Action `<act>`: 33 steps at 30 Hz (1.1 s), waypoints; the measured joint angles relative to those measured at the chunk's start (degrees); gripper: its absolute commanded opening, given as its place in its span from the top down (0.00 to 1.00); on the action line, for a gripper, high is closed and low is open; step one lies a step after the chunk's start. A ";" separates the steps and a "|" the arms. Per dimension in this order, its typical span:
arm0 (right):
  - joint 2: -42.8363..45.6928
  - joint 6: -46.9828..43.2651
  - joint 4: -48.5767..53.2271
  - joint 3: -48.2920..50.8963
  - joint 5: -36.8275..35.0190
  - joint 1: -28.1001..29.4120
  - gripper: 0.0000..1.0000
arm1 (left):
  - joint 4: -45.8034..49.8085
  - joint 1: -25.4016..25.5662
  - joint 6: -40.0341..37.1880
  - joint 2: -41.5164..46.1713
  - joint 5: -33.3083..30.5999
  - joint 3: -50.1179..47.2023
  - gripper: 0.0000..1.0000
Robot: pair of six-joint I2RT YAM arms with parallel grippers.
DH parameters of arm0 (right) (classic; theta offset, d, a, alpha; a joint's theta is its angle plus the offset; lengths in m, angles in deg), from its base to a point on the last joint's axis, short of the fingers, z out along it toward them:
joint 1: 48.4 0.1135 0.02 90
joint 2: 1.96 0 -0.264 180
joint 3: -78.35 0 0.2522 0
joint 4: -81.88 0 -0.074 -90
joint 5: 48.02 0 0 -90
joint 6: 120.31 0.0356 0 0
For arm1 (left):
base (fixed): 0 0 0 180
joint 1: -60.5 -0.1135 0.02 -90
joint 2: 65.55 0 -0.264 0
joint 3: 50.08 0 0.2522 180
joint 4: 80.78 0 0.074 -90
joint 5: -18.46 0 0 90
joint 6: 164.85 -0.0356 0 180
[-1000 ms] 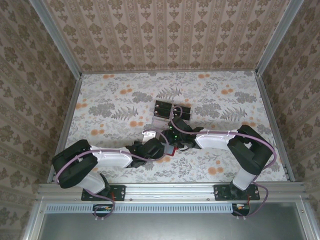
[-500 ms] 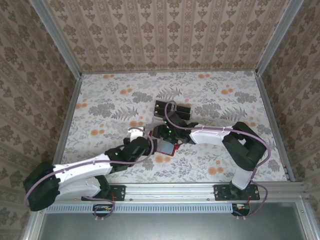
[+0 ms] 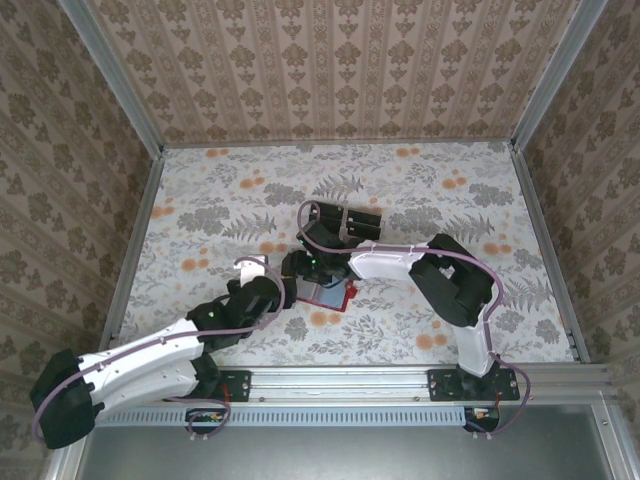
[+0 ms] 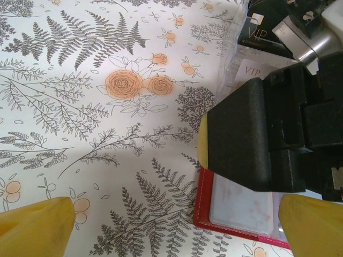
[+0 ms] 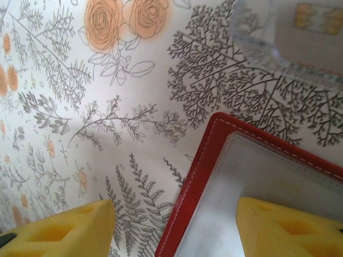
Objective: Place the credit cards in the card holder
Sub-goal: Flip over the card slot on the card holder.
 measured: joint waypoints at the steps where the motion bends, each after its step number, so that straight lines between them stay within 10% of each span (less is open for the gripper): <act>1: 0.00 -0.57 0.52 -0.02 0.11 0.22 0.37 | 0.20 0.00 0.00 0.22 0.00 -0.02 0.00; 20: 0.39 -11.15 4.98 -1.44 2.89 0.48 0.37 | 0.85 -0.72 0.37 -1.09 1.60 0.83 0.00; 33: 15.96 -25.20 16.13 -9.16 2.05 -9.25 0.39 | 6.05 -14.62 -0.42 1.55 7.28 4.61 0.00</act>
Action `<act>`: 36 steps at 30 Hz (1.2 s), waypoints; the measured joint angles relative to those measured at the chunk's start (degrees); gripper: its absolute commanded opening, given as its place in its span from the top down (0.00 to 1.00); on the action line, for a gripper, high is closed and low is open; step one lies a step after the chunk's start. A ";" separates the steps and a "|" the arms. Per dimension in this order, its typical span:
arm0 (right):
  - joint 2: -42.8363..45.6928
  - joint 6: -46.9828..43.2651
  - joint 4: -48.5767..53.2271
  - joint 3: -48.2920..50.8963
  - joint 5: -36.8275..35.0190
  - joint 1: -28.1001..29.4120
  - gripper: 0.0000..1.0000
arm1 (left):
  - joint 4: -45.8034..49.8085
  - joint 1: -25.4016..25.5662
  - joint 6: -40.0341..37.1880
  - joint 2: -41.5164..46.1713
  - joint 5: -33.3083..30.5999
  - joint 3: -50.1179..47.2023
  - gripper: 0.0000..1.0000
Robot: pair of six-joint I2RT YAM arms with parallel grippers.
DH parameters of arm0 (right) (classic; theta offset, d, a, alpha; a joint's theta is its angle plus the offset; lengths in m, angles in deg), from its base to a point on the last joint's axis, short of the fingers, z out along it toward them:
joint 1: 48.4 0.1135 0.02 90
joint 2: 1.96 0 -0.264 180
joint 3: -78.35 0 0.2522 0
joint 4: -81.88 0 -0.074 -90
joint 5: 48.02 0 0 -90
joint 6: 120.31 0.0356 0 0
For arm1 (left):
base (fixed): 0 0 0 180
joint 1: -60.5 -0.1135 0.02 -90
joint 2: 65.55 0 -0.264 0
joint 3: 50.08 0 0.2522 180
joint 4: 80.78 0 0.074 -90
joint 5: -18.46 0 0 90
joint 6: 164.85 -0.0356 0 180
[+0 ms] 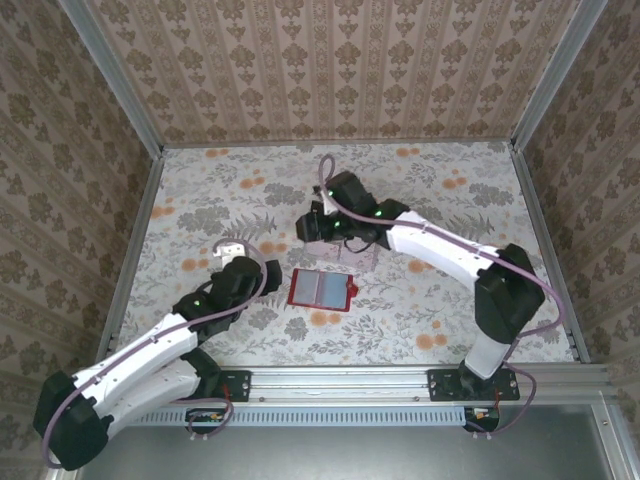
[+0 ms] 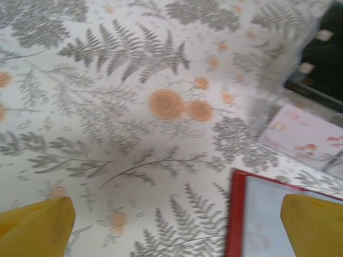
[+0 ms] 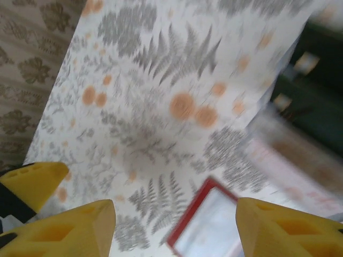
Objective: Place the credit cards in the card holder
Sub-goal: Flip over the card slot on the card holder, then pick up the credit card from the storage box.
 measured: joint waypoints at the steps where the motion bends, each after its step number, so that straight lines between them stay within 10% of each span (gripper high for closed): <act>1: 0.57 -1.88 1.14 -0.87 -1.09 -0.76 0.39 | 0.90 -1.42 -0.46 0.07 0.87 0.26 0.00; 17: -11.41 -24.74 14.84 -11.52 -10.27 -0.04 0.54 | 8.61 -27.39 -7.91 -4.55 24.20 6.32 0.00; 36: -23.30 -31.26 19.02 -17.77 -20.44 3.17 0.58 | 7.23 -29.99 -9.62 -9.64 33.59 7.10 0.00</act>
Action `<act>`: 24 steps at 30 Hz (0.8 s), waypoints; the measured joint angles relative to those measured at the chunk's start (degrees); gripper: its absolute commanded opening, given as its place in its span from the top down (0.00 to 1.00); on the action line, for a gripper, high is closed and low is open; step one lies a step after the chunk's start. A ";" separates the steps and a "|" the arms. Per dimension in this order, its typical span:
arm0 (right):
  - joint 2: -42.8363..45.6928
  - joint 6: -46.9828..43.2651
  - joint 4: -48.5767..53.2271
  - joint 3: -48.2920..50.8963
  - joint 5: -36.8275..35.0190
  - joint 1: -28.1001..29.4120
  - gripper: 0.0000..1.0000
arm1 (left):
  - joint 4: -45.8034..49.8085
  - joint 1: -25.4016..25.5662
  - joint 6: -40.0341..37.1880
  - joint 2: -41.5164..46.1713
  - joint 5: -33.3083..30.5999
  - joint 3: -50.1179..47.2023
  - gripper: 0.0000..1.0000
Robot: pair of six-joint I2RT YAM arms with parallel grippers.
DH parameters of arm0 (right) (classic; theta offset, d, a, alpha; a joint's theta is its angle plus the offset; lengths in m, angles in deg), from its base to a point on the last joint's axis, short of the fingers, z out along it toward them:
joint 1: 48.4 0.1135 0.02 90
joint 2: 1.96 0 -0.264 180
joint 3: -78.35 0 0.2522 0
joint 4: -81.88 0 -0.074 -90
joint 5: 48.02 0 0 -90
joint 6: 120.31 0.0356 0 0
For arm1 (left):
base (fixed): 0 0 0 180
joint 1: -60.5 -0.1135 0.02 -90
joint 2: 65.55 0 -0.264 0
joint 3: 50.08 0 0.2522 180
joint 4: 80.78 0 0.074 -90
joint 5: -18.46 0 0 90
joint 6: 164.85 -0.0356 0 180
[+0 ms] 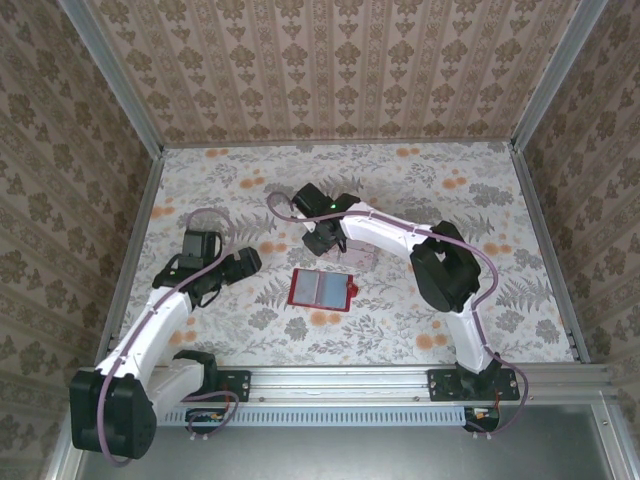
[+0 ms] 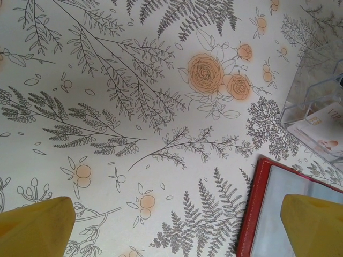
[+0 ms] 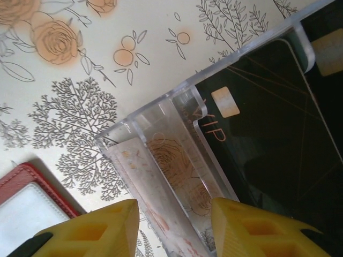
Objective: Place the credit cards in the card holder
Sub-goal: Pick up the credit card from the storage box.
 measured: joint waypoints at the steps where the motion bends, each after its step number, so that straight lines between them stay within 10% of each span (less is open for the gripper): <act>1: -0.22 -0.24 0.15 -0.17 -0.11 0.02 0.58 | -0.11 0.00 0.00 -0.07 0.07 0.00 0.00; 24: -2.01 -3.50 2.05 -0.76 -0.76 0.87 0.86 | -2.23 -0.37 0.02 -0.09 1.03 -0.15 0.00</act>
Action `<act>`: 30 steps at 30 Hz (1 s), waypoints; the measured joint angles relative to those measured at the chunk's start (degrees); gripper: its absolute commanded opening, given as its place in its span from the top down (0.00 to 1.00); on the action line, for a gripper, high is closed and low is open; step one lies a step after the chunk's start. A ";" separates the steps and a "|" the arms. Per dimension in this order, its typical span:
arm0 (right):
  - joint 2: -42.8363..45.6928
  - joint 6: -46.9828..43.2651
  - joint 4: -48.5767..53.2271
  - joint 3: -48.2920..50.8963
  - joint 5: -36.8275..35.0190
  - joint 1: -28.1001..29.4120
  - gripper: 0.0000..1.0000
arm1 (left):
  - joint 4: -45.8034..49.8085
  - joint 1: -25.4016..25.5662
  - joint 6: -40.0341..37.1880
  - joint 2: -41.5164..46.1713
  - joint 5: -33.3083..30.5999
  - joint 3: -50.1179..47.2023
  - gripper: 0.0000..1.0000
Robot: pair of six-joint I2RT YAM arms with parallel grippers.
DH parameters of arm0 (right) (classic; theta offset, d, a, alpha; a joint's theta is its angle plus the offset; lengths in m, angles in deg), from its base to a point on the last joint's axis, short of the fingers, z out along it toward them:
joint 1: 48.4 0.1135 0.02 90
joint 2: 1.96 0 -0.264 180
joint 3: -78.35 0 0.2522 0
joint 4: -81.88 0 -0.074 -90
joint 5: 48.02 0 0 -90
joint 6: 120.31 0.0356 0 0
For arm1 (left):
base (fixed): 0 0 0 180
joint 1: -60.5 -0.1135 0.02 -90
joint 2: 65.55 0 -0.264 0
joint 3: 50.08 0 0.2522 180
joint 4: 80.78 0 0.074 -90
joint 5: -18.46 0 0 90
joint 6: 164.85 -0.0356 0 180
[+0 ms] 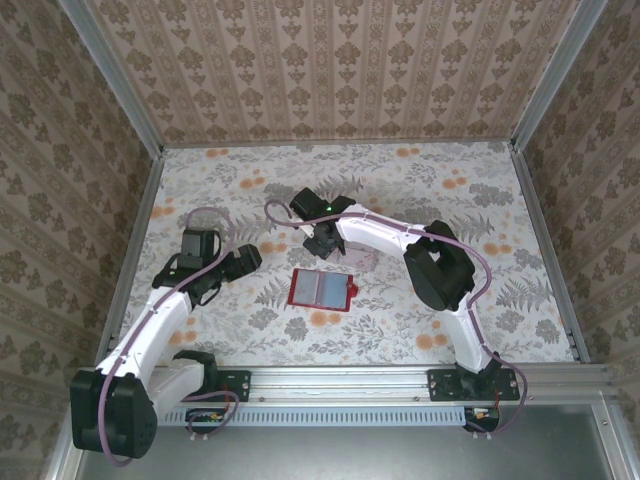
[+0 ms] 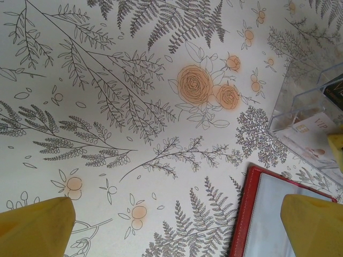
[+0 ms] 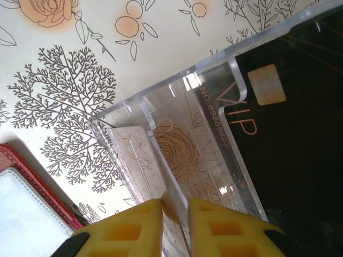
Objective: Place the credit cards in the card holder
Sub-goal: Pick up the credit card from the storage box.
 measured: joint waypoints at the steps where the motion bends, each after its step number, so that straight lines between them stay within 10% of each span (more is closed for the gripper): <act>1: 0.00 -0.04 0.00 -0.04 0.11 0.00 0.89 | 0.00 0.00 0.00 0.00 0.00 -0.02 0.00; 30: 8.33 4.98 0.72 -1.70 3.06 0.90 1.00 | -0.44 0.00 -0.02 0.00 0.81 -0.15 0.00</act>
